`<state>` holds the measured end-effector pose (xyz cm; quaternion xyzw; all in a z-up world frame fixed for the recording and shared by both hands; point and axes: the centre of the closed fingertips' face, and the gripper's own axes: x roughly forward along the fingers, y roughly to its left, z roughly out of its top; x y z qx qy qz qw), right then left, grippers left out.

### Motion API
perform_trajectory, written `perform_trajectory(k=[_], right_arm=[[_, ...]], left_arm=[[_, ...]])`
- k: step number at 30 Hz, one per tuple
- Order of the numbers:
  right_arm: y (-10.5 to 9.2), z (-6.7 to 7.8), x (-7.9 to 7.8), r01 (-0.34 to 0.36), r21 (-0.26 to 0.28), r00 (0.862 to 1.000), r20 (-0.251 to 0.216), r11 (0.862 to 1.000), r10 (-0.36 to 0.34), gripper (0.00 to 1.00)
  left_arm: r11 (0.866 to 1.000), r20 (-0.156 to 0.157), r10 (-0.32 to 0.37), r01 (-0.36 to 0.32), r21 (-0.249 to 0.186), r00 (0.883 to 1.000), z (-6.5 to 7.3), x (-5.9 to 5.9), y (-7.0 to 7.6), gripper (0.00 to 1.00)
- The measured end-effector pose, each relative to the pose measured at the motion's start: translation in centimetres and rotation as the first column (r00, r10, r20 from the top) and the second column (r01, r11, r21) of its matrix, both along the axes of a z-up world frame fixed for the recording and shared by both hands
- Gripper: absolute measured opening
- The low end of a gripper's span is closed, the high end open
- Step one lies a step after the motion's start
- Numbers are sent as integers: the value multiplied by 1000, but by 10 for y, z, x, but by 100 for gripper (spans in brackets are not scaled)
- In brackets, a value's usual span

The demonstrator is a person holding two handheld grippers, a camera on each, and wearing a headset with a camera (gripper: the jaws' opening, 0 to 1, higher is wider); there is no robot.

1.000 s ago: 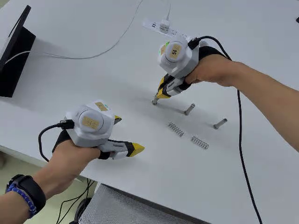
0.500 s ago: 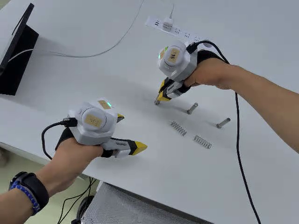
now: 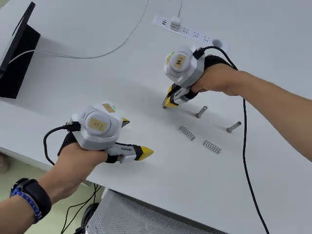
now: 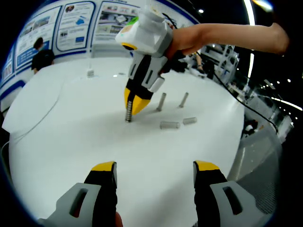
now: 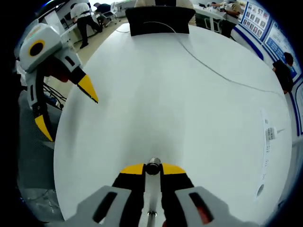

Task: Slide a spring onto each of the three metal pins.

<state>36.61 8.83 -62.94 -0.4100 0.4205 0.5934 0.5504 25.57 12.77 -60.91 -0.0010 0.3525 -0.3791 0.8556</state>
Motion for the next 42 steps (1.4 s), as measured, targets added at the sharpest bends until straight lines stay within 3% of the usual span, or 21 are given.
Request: perform_trajectory(k=[10, 15, 21, 28, 36, 42], right_arm=[[0, -1, 0, 18, 11, 1000, -4, 1000, -18, 14], [-1, 1, 0, 27, 16, 1000, -3, 1000, -27, 20], [-7, 9, 0, 57, 31, 998, 1, 998, -57, 26], [-26, 25, 0, 98, 43, 994, 37, 994, -99, 35], [-47, 49, -13, 208, 130, 976, 44, 970, -215, 48], [-63, 56, -28, 267, 166, 961, 33, 949, -276, 54]], left_arm=[[1000, -5, 6, -6, -5, 1000, 0, -1, 0, 66], [1000, -4, 9, -9, -5, 1000, 1, -1, 2, 66], [1000, -7, 1, -1, -6, 1000, 0, -4, -1, 66], [1000, -10, -9, 9, -15, 1000, 2, -6, -6, 67], [1000, -6, -23, 23, -21, 1000, 7, -5, -14, 68], [999, -6, -27, 27, -25, 1000, 9, -4, -18, 68]])
